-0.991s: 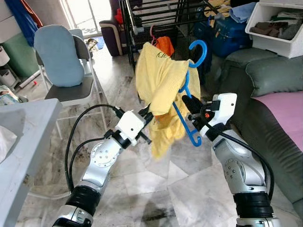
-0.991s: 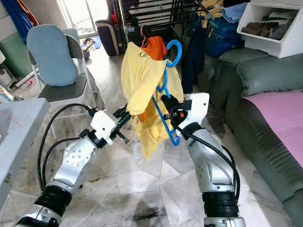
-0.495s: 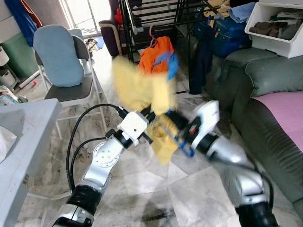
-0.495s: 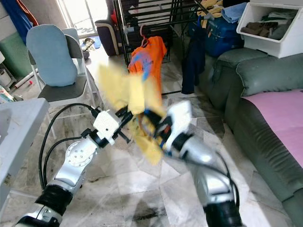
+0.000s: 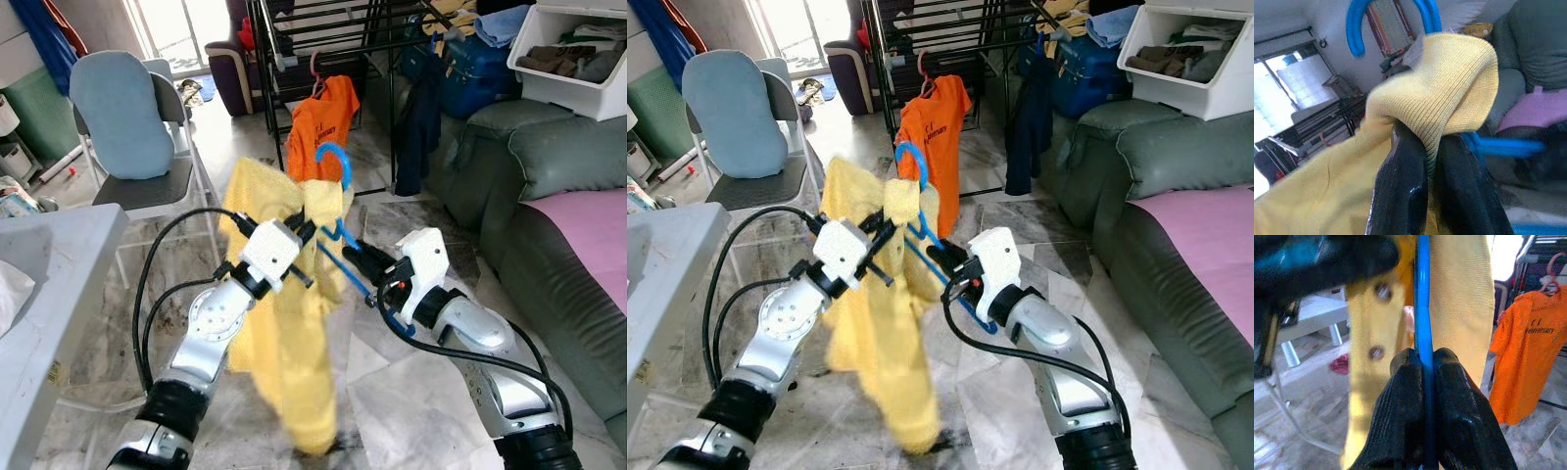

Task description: Hang hanger

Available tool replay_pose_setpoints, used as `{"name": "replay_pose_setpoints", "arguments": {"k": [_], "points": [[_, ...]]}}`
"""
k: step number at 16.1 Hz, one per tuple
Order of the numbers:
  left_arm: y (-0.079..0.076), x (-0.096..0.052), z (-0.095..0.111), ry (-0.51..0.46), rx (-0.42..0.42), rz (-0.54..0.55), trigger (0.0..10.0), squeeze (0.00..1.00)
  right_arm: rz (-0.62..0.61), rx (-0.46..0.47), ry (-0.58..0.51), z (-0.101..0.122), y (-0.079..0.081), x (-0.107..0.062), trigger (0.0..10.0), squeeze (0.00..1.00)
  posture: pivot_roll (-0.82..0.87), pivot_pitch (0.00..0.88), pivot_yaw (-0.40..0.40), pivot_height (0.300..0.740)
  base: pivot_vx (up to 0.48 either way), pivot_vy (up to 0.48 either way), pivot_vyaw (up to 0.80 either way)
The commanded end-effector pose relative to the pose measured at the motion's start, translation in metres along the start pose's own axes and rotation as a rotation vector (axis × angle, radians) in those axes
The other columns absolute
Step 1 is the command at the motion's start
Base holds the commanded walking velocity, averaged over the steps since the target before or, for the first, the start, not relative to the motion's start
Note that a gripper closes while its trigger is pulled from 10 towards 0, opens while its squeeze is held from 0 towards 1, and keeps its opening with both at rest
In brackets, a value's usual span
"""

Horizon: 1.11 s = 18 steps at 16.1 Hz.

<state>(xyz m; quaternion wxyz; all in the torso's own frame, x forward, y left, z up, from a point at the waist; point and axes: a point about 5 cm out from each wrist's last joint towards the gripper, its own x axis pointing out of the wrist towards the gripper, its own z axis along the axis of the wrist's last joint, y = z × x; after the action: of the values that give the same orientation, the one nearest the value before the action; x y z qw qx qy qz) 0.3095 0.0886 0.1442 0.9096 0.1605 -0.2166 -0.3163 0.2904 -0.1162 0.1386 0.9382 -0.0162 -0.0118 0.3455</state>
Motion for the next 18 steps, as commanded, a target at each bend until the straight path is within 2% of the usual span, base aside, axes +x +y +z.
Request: {"name": "replay_pose_setpoints", "arguments": {"k": [1, 3, 4, 8, 12, 15, 18], "points": [[0.001, -0.004, -0.002, 0.018, 0.037, -0.030, 10.0, 0.00, -0.006, -0.021, -0.058, 0.012, -0.003, 0.004, 10.0, 0.00, -0.22, 0.000, 0.087, 0.740, 0.000, 0.000, 0.00], [0.000, -0.009, -0.012, 0.080, 0.035, -0.068, 10.0, 0.00, -0.003, -0.018, -0.078, 0.015, -0.004, 0.005, 10.0, 0.00, -0.22, 0.000, 0.085, 0.740, 0.000, 0.000, 0.00], [-0.002, -0.011, -0.017, 0.109, 0.027, -0.092, 10.0, 1.00, 0.006, -0.010, -0.095, 0.018, -0.003, 0.005, 10.0, 0.00, -0.22, 0.000, 0.084, 0.740, 0.000, 0.000, 0.00], [-0.010, -0.010, -0.016, 0.080, 0.024, -0.171, 10.0, 1.00, 0.011, -0.012, -0.094, 0.018, -0.002, 0.001, 10.0, 0.00, -0.22, 0.000, 0.086, 0.740, 0.000, 0.000, 0.00], [-0.017, -0.023, -0.014, 0.058, -0.024, -0.290, 10.0, 1.00, -0.004, -0.035, -0.073, 0.013, -0.007, -0.011, 10.0, 0.00, -0.23, 0.000, 0.086, 0.740, 0.000, 0.000, 0.00], [-0.008, -0.034, -0.010, 0.042, 0.011, -0.339, 10.0, 1.00, 0.020, -0.081, 0.001, 0.001, -0.012, -0.030, 10.0, 0.00, -0.22, 0.000, 0.089, 0.740, 0.000, 0.000, 0.00], [0.012, -0.053, -0.018, 0.096, 0.079, -0.361, 10.0, 1.00, 0.042, -0.139, 0.071, -0.012, -0.014, -0.050, 10.0, 0.00, -0.21, 0.000, 0.091, 0.740, 0.000, 0.000, 0.00]]}}
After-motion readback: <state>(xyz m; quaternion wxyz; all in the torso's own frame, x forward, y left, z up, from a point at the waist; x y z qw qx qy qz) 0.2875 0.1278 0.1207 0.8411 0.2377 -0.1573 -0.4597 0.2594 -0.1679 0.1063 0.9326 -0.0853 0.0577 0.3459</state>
